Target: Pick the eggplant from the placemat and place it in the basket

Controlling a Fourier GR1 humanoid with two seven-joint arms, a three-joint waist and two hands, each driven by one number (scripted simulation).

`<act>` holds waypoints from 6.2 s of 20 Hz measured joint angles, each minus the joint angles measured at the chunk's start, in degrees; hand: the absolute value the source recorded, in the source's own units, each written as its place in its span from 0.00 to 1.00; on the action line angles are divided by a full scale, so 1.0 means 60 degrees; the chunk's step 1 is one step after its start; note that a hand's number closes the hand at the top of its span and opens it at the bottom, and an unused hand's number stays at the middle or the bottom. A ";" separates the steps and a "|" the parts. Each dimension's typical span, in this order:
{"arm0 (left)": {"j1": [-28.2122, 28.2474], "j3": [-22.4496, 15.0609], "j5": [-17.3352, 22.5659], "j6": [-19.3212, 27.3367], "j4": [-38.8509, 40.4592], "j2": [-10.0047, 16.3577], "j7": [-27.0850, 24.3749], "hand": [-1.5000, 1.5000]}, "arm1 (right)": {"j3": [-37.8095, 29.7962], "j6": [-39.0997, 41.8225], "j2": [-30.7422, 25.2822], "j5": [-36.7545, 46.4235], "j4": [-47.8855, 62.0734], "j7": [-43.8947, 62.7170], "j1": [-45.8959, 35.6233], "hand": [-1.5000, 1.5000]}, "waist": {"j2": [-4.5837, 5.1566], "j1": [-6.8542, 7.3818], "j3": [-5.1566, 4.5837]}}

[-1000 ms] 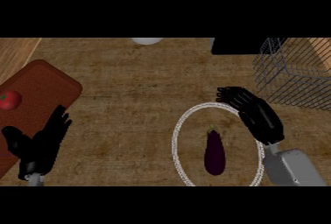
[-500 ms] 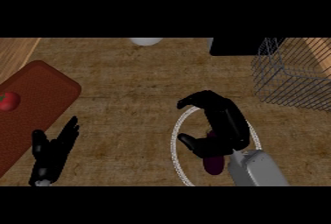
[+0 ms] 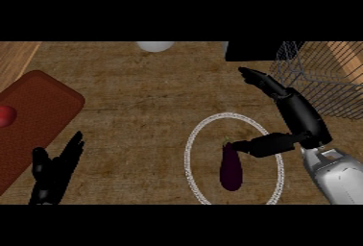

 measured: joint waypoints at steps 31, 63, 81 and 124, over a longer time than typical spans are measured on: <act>-0.0092 0.0298 -0.0415 -0.0375 -0.0219 -0.0271 0.0516 0.50 | -0.2710 0.7086 -0.4608 -0.1782 -0.0791 0.1922 0.0455 0.00 | 0.0099 0.0283 0.0025; -0.0016 0.0746 -0.1176 -0.0691 -0.0290 -0.0907 0.0636 0.50 | -0.0384 0.5104 -0.0324 0.3903 0.0195 0.0451 0.1688 0.00 | 0.0103 0.0305 0.0044; 0.0003 0.1122 -0.1317 -0.1124 -0.0274 -0.1073 0.0679 0.50 | 0.0220 0.4805 0.0870 0.5782 0.1983 -0.0093 0.1291 0.00 | 0.0105 0.0324 0.0048; 0.0242 0.1548 -0.1748 -0.1469 -0.0495 -0.1442 0.0779 0.50 | 0.0685 0.1217 0.3821 1.0377 0.0949 0.5027 0.0855 1.00 | 0.0052 0.0192 0.0070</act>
